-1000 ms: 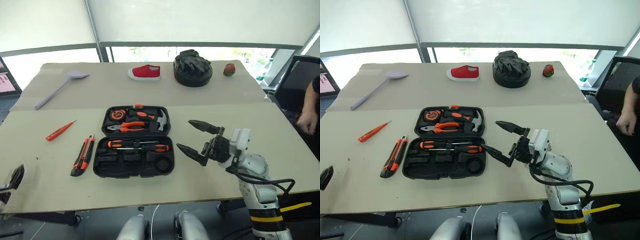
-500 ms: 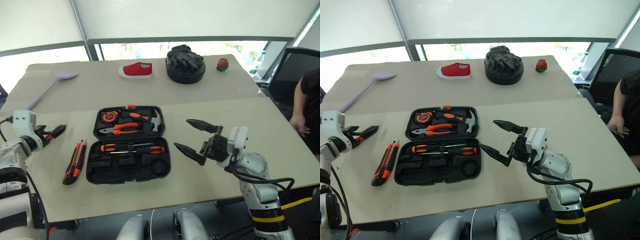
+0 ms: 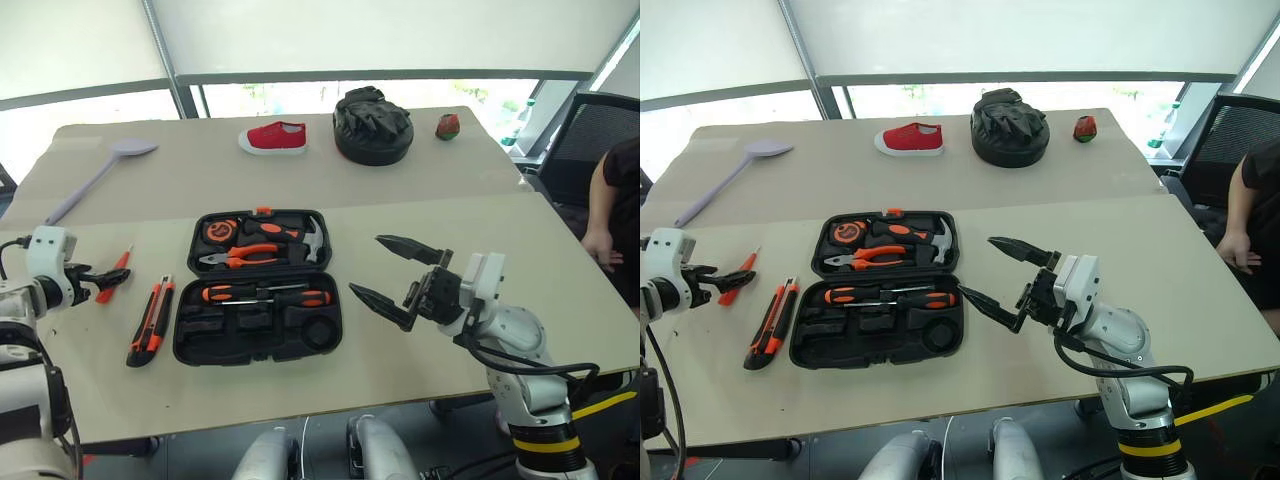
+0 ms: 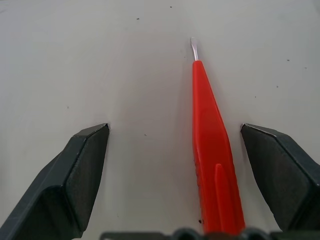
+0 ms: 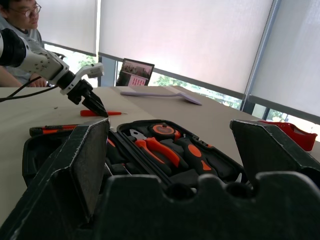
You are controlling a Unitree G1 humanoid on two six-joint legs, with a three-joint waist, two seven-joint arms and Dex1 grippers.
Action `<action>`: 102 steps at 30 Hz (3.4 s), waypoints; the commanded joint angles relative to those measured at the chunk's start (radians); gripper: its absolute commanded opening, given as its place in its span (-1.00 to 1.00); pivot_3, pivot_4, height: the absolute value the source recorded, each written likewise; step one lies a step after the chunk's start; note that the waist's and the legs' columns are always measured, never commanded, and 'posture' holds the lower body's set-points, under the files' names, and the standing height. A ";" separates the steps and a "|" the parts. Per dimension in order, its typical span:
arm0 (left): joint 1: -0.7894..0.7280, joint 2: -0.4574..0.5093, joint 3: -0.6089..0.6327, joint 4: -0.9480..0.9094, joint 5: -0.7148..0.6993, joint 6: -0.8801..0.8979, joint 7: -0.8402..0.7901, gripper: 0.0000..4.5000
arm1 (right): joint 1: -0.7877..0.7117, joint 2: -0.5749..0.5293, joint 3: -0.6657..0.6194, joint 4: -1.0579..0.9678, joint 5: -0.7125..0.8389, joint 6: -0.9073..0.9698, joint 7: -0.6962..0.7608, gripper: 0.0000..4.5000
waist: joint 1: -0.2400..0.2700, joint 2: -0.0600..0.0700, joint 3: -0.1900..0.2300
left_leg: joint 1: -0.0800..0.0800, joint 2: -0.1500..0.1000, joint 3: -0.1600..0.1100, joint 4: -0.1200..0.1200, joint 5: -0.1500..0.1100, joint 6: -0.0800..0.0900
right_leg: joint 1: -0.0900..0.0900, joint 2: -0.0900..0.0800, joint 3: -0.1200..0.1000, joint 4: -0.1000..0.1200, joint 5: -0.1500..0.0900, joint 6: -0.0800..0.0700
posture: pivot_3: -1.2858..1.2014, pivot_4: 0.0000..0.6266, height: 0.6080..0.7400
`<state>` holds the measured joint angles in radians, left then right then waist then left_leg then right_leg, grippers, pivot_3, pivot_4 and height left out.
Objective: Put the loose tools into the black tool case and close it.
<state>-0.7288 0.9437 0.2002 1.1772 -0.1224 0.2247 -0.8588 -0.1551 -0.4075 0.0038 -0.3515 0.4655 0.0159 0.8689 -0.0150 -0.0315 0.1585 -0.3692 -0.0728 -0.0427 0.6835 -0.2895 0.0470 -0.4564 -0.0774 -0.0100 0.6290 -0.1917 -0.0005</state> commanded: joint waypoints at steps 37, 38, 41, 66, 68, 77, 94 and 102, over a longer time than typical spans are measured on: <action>0.444 -0.287 0.208 -0.774 -0.207 0.350 0.353 0.66 | -0.040 -0.050 0.013 -0.026 0.072 0.103 0.056 1.00 | 0.026 0.008 -0.004 | 0.017 0.001 0.003 0.001 0.000 0.002 | 0.019 -0.005 0.003 -0.002 0.000 0.000 | 0.03 -0.52 1.00; 0.441 -0.289 0.206 -0.765 -0.208 0.354 0.350 0.48 | -0.037 -0.048 0.012 -0.026 0.071 0.101 0.055 1.00 | 0.026 0.008 -0.004 | 0.017 0.001 0.003 0.001 0.000 0.002 | 0.019 -0.005 0.003 -0.002 0.000 0.000 | 0.03 -0.52 1.00; 0.432 -0.299 0.224 -0.742 -0.220 0.359 0.353 0.04 | -0.032 -0.046 0.011 -0.028 0.068 0.096 0.052 1.00 | 0.028 0.008 -0.004 | 0.017 0.001 0.003 0.001 0.000 0.003 | 0.019 -0.006 0.003 -0.003 0.000 0.000 | 0.03 -0.52 1.00; 0.685 0.190 -0.156 -0.647 0.526 -0.600 0.520 -0.79 | -0.036 -0.031 0.032 -0.038 0.069 0.111 0.033 1.00 | 0.027 0.010 0.003 | 0.015 0.001 0.004 -0.007 -0.002 0.005 | 0.017 -0.009 0.000 -0.012 0.001 -0.001 | 0.03 -0.52 1.00; 0.737 0.170 -0.225 -0.664 0.558 -0.656 0.499 -0.79 | -0.043 -0.027 0.035 -0.035 0.068 0.112 0.030 1.00 | 0.029 0.010 0.002 | 0.015 0.002 0.003 -0.006 -0.002 0.006 | 0.017 -0.009 -0.003 -0.012 0.001 -0.001 | 0.03 -0.52 1.00; 0.843 0.129 -0.184 -0.761 0.464 -0.672 0.462 -0.34 | -0.057 -0.022 0.038 -0.026 0.075 0.115 0.028 1.00 | 0.029 0.032 -0.010 | 0.018 -0.002 0.016 -0.005 -0.009 0.018 | 0.019 -0.015 -0.003 -0.015 0.000 0.006 | 0.03 -0.52 1.00; 1.068 -0.004 0.112 -0.839 -0.125 -0.728 0.255 0.98 | -0.072 0.008 0.060 0.008 0.081 0.110 0.054 1.00 | 0.016 0.030 -0.009 | 0.019 -0.001 0.021 -0.005 -0.011 0.021 | 0.019 -0.017 -0.003 -0.017 0.001 0.008 | 0.03 -0.52 1.00; 0.931 -0.061 0.155 -0.861 -0.264 -0.365 0.213 0.98 | -0.075 0.014 0.061 0.021 0.075 0.103 0.065 1.00 | 0.019 0.016 -0.006 | 0.018 0.001 0.021 -0.002 -0.010 0.019 | 0.018 -0.014 -0.004 -0.016 0.002 0.007 | 0.03 -0.52 1.00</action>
<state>0.2398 0.8628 0.3416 0.3066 -0.4217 -0.1835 -0.6724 -0.2198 -0.3993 0.0698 -0.3181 0.5318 0.1367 0.9301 0.0039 -0.0159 0.1525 -0.3513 -0.0721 -0.0219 0.6814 -0.2995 0.0661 -0.4379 -0.0902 -0.0140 0.6129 -0.1899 0.0065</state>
